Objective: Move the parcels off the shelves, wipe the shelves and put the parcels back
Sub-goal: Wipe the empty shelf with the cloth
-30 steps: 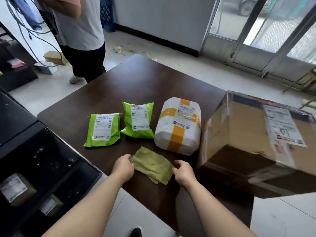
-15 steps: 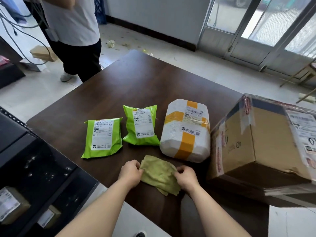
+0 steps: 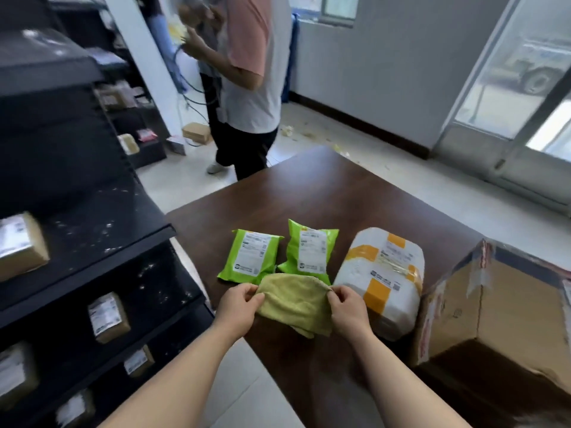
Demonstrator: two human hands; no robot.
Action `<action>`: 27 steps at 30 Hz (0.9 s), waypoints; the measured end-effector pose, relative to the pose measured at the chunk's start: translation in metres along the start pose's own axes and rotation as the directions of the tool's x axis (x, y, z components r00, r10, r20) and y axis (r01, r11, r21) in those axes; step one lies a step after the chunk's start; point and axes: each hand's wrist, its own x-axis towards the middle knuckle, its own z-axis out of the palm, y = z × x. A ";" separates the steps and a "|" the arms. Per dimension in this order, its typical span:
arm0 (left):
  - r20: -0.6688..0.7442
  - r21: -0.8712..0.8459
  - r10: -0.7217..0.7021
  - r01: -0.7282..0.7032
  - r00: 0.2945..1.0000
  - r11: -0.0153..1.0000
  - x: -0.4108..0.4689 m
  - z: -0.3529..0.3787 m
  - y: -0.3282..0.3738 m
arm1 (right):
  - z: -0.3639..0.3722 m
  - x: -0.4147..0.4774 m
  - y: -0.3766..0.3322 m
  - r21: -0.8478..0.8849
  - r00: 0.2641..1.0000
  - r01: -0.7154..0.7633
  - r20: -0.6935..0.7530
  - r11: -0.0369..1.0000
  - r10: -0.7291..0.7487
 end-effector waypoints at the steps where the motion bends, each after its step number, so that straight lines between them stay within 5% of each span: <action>1: -0.038 -0.011 0.010 -0.011 0.999 1.000 -0.008 -0.009 0.002 | 0.001 -0.002 -0.010 0.007 1.000 0.023 0.009 1.000 -0.023; 10: -0.407 0.004 0.077 -0.082 0.910 0.997 -0.093 -0.112 0.004 | 0.039 -0.045 -0.120 0.131 0.916 0.351 0.156 0.927 -0.369; 27: -0.883 -0.041 -0.018 -0.040 0.468 0.998 -0.284 -0.352 -0.023 | 0.180 -0.239 -0.336 0.383 0.530 0.630 0.425 0.676 -0.734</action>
